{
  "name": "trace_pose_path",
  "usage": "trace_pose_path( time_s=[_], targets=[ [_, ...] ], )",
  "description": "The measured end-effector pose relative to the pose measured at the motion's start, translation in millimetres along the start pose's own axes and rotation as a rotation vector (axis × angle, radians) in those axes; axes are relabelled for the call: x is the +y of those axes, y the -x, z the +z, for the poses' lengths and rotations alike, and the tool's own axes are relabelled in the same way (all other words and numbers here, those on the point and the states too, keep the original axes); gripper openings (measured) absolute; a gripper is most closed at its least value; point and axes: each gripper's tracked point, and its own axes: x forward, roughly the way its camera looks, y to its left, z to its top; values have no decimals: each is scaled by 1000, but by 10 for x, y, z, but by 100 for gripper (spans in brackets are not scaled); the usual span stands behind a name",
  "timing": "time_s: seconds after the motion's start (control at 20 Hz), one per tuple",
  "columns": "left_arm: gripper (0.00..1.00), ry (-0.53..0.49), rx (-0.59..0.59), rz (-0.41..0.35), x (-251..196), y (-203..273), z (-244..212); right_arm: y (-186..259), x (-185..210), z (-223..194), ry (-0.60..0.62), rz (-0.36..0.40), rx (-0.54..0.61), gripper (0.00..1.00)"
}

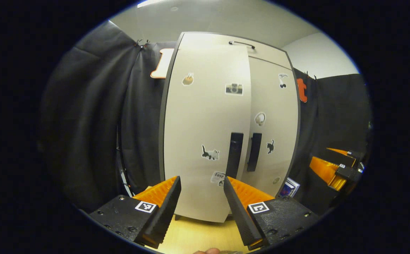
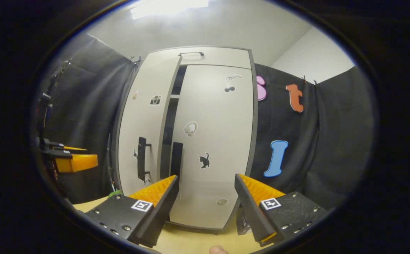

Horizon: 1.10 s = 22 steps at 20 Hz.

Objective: Grasp the bottle in the cabinet with the left hand and place it on the coaster, then close the right door with the right hand and the left door with the left hand.

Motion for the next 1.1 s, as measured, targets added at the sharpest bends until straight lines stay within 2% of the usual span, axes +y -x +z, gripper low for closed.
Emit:
trace_pose_path(
  time_s=[0.3,0.65,0.7,0.9,1.05,1.1],
  targets=[
    [80,-14,-87,-5,-94,76,260,65,-26,59,-10,-17,-19,96],
    [79,-1,-84,-22,-127,80,258,119,-30,76,-9,-20,-22,95],
    [80,-1,-80,-23,-126,75,248,122,-32,70,-9,-20,-22,93],
    [80,2,-67,-21,-126,42,209,127,-39,53,-7,-22,-19,96],
    [80,5,-58,-19,-123,21,173,97,-57,27,-8,-23,-14,93],
    [80,4,-55,-17,-121,13,167,87,-66,18,-9,-23,-14,95]
  ],
)
